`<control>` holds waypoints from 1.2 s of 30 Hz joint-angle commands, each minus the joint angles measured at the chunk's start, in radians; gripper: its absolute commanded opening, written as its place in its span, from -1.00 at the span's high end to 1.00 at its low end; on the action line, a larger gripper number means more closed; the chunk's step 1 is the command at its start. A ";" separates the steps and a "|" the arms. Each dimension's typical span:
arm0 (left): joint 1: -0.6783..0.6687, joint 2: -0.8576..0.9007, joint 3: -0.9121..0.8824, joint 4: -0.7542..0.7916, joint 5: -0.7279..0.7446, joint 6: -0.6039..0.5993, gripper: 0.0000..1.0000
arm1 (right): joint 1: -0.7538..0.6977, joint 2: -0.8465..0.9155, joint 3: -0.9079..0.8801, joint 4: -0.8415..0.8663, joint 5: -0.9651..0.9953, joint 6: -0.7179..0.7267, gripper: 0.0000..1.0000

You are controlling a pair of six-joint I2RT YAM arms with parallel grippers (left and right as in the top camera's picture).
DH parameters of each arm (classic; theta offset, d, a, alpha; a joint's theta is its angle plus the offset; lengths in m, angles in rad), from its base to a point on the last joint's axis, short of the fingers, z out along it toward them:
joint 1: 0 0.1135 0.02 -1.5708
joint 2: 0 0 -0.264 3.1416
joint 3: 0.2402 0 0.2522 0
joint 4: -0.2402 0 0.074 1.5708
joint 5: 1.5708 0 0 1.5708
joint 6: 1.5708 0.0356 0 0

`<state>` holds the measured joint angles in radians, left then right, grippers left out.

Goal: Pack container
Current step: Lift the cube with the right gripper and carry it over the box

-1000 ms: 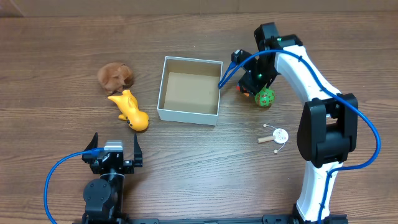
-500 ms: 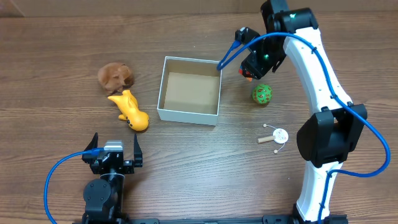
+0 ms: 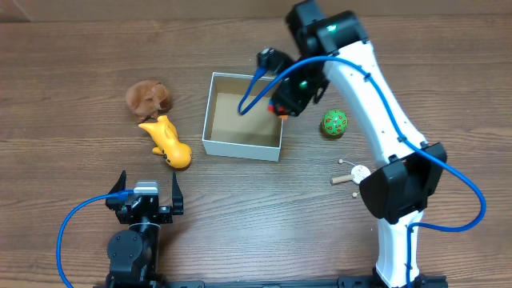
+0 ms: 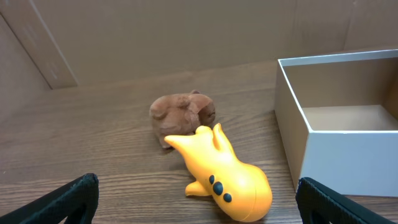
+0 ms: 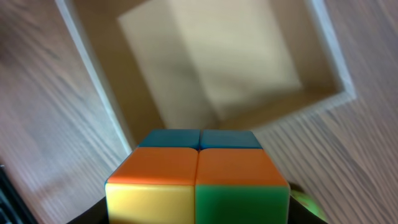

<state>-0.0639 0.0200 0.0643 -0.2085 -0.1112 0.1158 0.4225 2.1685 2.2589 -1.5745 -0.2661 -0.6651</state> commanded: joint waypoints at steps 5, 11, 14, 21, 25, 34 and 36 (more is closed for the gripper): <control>0.002 0.000 -0.001 0.002 0.008 0.019 -0.99 | 0.140 -0.002 0.034 0.017 -0.027 0.037 -0.08; 0.002 0.000 -0.001 0.002 0.008 0.019 -1.00 | 0.214 -0.001 0.031 0.063 -0.024 0.037 -0.09; 0.002 0.000 -0.001 0.002 0.008 0.019 -1.00 | 0.229 0.000 0.020 0.085 -0.024 0.037 -0.09; 0.002 0.000 -0.001 0.002 0.008 0.019 -1.00 | 0.228 0.001 -0.060 0.151 -0.024 0.030 -0.10; 0.002 0.000 -0.001 0.002 0.007 0.019 -1.00 | 0.228 0.001 -0.126 0.227 -0.023 0.030 -0.24; 0.002 0.000 -0.001 0.002 0.008 0.019 -1.00 | 0.217 0.001 -0.193 0.257 0.149 0.029 -0.28; 0.002 0.000 -0.001 0.002 0.008 0.019 -1.00 | 0.208 0.001 -0.196 0.259 0.161 0.030 -0.23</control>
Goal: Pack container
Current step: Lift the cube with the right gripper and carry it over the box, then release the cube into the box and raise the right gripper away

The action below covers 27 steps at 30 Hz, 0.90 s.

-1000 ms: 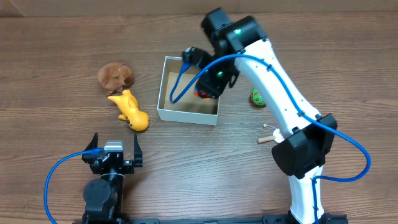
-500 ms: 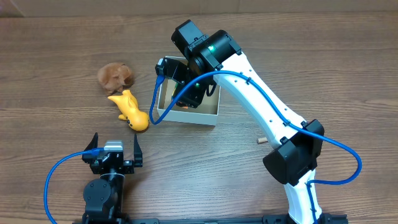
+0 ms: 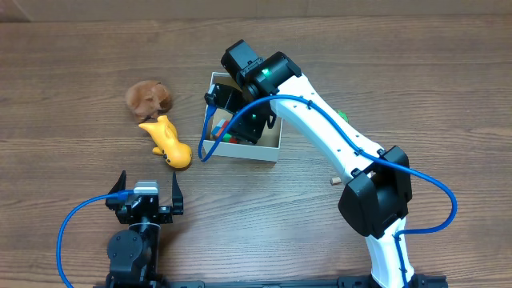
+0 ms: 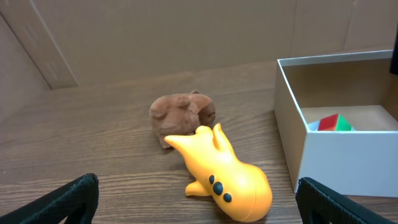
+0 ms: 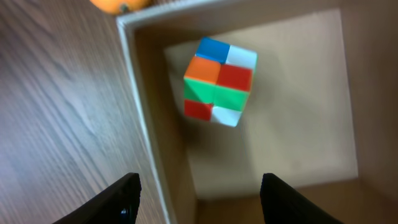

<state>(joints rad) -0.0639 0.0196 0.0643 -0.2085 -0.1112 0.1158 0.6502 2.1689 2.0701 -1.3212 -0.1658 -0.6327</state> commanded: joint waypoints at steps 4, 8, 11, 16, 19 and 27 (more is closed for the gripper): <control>0.002 0.000 -0.001 0.002 0.008 0.019 -1.00 | -0.044 -0.003 -0.001 0.002 0.023 -0.002 -0.18; 0.002 0.000 -0.001 0.002 0.008 0.019 -1.00 | -0.081 -0.007 0.054 -0.068 -0.040 0.023 -0.21; 0.002 0.000 -0.001 0.002 0.008 0.019 -1.00 | -0.126 -0.011 0.101 -0.120 -0.037 0.098 -0.20; 0.002 0.000 -0.001 0.002 0.007 0.019 -1.00 | -0.243 -0.029 0.150 -0.163 -0.037 0.221 -0.20; 0.002 0.000 -0.001 0.002 0.008 0.019 -1.00 | -0.357 -0.042 0.150 -0.172 -0.038 0.319 -0.20; 0.002 0.000 -0.001 0.002 0.008 0.019 -1.00 | -0.571 -0.042 0.148 -0.213 -0.041 0.441 -0.57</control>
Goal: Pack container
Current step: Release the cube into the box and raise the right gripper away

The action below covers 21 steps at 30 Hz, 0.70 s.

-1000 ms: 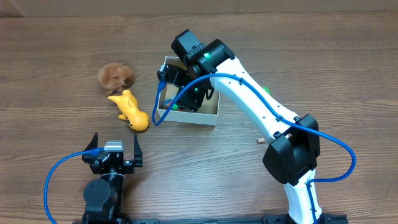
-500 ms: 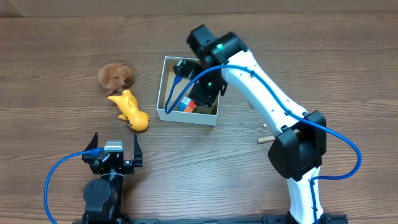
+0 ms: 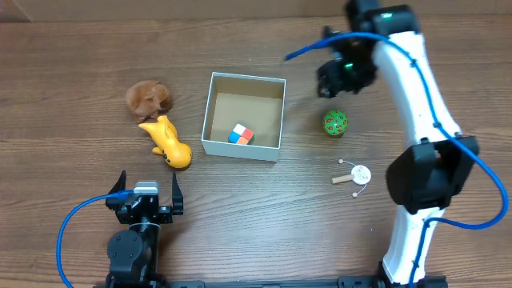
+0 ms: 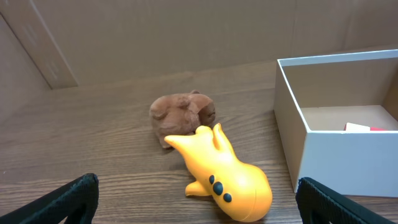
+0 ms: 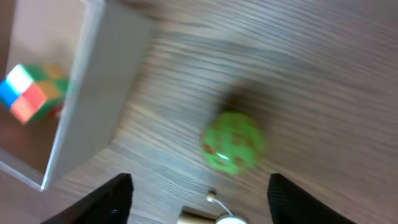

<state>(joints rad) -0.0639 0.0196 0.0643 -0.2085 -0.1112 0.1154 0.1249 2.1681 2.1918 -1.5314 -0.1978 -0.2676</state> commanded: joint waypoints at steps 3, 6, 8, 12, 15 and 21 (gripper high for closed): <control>0.002 0.000 -0.001 0.002 0.008 0.019 -1.00 | -0.081 -0.041 0.027 0.000 -0.009 0.108 -0.80; 0.002 0.000 -0.001 0.002 0.008 0.019 -1.00 | -0.111 -0.041 0.027 0.001 -0.010 0.144 -1.00; 0.002 0.000 -0.001 0.002 0.007 0.019 -1.00 | -0.121 -0.041 0.027 0.000 -0.008 0.149 -1.00; 0.002 0.000 -0.001 0.002 0.008 0.019 -1.00 | -0.127 -0.041 0.026 0.006 -0.005 0.149 -1.00; 0.002 0.000 -0.001 0.002 0.008 0.019 -1.00 | -0.127 -0.041 0.026 0.007 -0.005 0.149 -1.00; 0.002 0.000 -0.001 0.002 0.008 0.019 -1.00 | -0.127 -0.041 0.026 0.007 -0.005 0.149 -1.00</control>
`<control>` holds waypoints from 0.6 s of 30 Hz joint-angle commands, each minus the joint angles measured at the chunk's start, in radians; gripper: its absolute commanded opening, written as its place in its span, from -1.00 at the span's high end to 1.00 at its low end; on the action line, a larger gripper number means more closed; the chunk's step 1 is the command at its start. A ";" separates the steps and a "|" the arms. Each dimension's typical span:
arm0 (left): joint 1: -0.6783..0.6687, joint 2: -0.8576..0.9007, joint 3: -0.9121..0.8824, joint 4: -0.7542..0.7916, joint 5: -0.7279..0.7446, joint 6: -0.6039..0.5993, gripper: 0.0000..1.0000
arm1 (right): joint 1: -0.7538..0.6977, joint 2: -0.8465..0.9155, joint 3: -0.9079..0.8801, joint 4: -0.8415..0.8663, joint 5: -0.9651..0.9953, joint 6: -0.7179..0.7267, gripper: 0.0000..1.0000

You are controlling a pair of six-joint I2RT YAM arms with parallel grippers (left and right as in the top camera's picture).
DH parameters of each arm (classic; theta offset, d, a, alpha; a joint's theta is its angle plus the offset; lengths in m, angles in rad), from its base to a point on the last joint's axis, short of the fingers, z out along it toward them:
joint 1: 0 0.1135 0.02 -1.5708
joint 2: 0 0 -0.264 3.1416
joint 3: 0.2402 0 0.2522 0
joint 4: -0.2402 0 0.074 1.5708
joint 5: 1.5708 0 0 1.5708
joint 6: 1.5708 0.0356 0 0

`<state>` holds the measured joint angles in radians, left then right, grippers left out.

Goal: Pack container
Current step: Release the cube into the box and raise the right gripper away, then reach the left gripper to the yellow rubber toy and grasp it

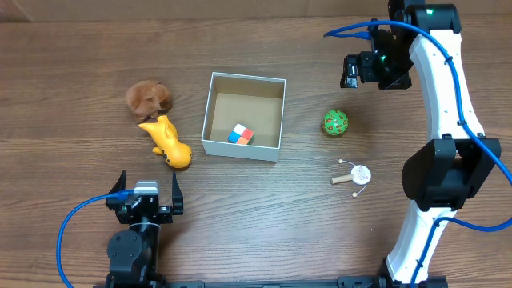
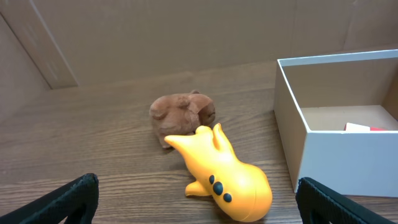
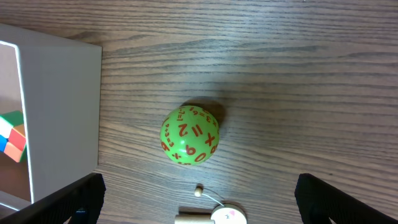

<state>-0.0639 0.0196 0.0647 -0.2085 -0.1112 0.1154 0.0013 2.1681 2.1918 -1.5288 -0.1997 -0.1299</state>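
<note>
The white box point(image 1: 214, 112) stands open at mid-table with the coloured cube point(image 1: 240, 135) lying inside; the cube point(image 3: 11, 134) also shows at the left edge of the right wrist view. A green ball with red numbers point(image 3: 189, 134) sits on the wood right of the box, the same ball point(image 1: 335, 122) from overhead. My right gripper point(image 1: 352, 72) hovers open and empty above and behind it. My left gripper point(image 2: 198, 202) rests open near the front edge, facing a yellow toy point(image 2: 227, 177) and a brown toy point(image 2: 182, 115).
A small wooden toy with a white disc and a bead on a string point(image 1: 353, 175) lies in front of the green ball. The yellow toy point(image 1: 166, 142) and brown toy point(image 1: 148, 97) lie left of the box.
My right gripper has shifted a little to the right and farther back; its view is now sharp, with the green ball near the middle. The left arm and all objects are unchanged.
My right gripper first held the coloured cube by the box's right rim. Then it was open over the box with the cube lying inside. After that it stood right of the box near the green ball, where it remains, open.
</note>
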 commanded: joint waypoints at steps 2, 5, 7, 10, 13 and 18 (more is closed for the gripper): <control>0.002 0.000 -0.002 0.002 0.008 0.019 -1.00 | -0.003 -0.041 0.026 0.005 -0.003 0.011 -1.00; 0.002 0.000 -0.002 0.002 0.008 0.019 -1.00 | -0.003 -0.041 0.026 0.005 -0.003 0.011 -1.00; 0.002 0.000 -0.002 0.005 0.008 0.019 -1.00 | -0.003 -0.041 0.026 0.005 -0.003 0.011 -1.00; 0.002 0.000 -0.002 0.035 0.013 0.018 -1.00 | -0.003 -0.041 0.026 0.005 -0.003 0.011 -1.00; 0.002 0.000 -0.001 0.083 0.039 0.018 -1.00 | -0.003 -0.041 0.026 0.005 -0.003 0.011 -1.00; 0.002 0.010 0.103 0.010 0.130 -0.076 -1.00 | -0.003 -0.041 0.026 0.005 -0.003 0.011 -1.00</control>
<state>-0.0639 0.0208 0.0742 -0.1291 -0.0380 0.1104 0.0013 2.1681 2.1918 -1.5295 -0.1997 -0.1268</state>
